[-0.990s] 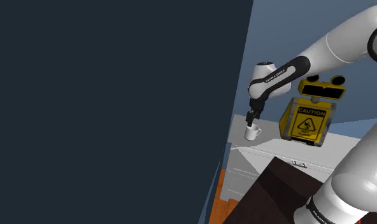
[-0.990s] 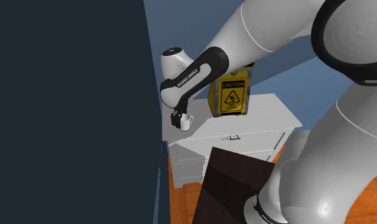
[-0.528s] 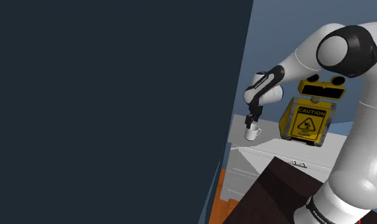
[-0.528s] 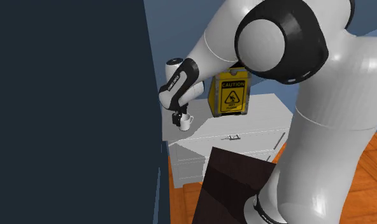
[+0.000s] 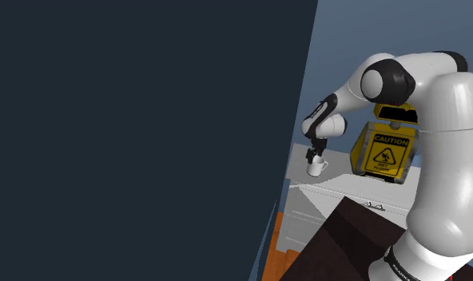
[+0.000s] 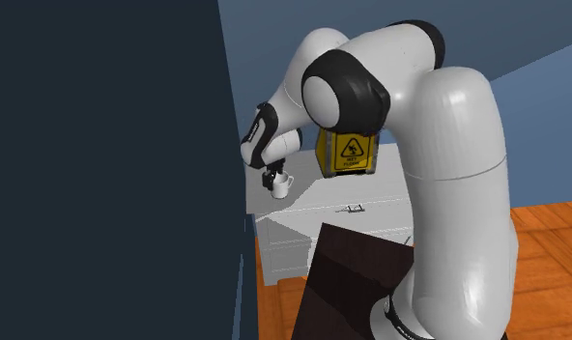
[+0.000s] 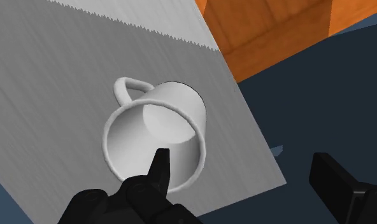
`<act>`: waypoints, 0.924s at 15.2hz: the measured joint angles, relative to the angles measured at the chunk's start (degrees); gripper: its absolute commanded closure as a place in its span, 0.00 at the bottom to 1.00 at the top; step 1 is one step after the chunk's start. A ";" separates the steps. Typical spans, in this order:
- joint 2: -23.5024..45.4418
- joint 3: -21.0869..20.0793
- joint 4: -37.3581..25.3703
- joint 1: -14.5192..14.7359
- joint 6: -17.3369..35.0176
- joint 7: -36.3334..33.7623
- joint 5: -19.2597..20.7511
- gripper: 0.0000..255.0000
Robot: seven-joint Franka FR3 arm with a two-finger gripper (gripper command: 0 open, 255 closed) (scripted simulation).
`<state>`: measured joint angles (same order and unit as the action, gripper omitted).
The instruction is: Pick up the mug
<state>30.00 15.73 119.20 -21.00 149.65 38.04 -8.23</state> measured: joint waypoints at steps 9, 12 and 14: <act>10.75 -2.75 -7.72 -4.42 3.27 2.71 -3.16 0.00; 11.87 -3.06 -8.16 -4.65 3.95 2.80 -3.40 1.00; 12.05 -3.10 -8.33 -4.67 3.98 2.80 -3.42 1.00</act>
<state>42.05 12.62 110.87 -25.67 153.63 40.84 -11.65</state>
